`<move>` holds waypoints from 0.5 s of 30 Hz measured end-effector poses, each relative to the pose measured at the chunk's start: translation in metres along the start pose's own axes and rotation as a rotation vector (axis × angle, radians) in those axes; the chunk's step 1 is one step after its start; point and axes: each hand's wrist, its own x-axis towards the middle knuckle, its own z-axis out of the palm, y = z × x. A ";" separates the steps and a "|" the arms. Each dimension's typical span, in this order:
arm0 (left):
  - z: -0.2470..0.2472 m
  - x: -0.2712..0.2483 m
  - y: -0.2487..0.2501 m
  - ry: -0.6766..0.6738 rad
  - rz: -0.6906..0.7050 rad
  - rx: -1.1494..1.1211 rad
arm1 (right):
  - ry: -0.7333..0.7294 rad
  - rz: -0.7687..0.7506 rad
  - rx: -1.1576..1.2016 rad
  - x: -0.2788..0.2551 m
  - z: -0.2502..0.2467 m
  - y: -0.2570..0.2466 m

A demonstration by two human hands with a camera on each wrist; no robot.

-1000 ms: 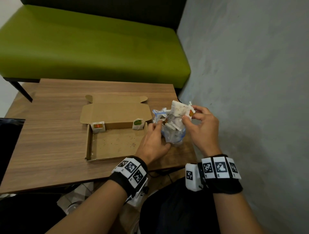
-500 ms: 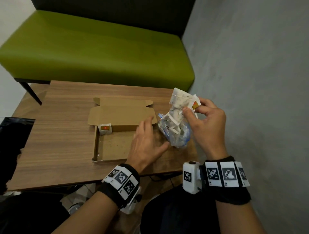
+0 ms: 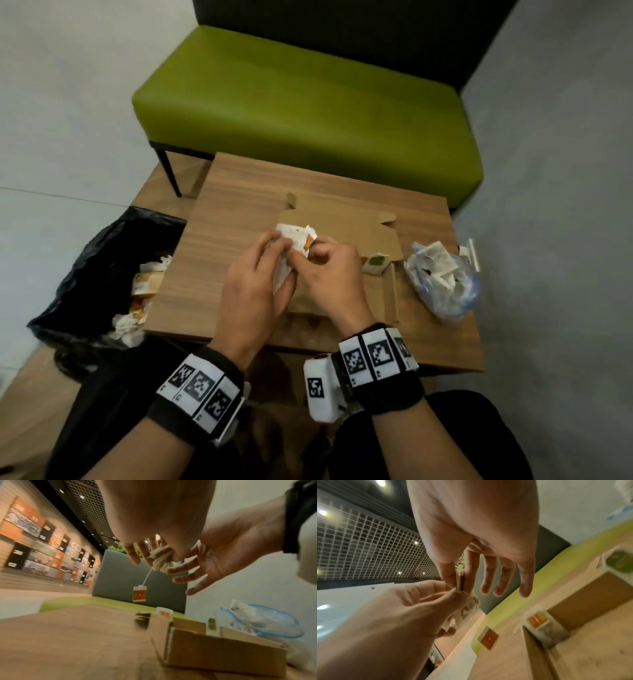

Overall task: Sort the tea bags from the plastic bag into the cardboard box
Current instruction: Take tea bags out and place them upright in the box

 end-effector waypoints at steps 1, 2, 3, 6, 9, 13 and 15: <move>-0.006 -0.003 -0.009 -0.009 -0.032 -0.023 | -0.019 0.003 -0.003 0.000 0.012 0.000; -0.012 -0.005 -0.017 -0.027 -0.067 -0.053 | -0.041 0.011 0.001 -0.001 0.022 0.001; -0.016 -0.007 -0.025 -0.054 -0.114 -0.092 | -0.070 0.028 0.015 -0.002 0.031 0.002; -0.019 -0.011 -0.045 -0.112 -0.363 -0.244 | -0.154 0.101 0.063 -0.005 0.045 0.005; -0.010 -0.012 -0.065 -0.112 -0.716 -0.416 | -0.152 0.113 -0.034 -0.004 0.046 0.009; 0.001 -0.007 -0.075 -0.116 -0.952 -0.493 | -0.062 0.104 -0.204 -0.001 0.034 0.012; 0.004 -0.006 -0.076 -0.172 -0.935 -0.408 | -0.013 0.054 -0.283 0.001 0.027 0.015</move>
